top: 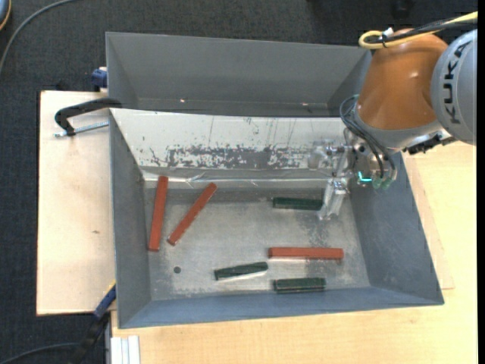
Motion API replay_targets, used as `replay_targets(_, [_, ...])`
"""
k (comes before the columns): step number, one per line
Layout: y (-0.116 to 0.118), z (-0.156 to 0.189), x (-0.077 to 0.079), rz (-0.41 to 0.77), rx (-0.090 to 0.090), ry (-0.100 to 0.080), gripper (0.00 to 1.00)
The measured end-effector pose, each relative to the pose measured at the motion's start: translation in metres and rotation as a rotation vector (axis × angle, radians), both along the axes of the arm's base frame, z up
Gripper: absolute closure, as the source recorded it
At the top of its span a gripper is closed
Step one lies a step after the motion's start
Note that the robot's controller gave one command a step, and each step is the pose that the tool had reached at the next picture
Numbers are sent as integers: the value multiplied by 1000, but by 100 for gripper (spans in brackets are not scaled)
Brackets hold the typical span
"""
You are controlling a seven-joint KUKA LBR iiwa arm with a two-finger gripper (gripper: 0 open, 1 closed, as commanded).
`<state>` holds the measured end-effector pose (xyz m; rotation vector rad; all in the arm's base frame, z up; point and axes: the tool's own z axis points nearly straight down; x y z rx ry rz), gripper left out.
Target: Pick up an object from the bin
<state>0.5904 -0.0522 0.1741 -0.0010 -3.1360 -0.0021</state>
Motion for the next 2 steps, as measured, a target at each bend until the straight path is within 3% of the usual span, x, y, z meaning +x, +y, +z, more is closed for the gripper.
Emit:
replay_targets(1, [6,-103,-3,-43,1,1,0])
replay_targets(2, [5,-98,-1,-43,0,-8,100])
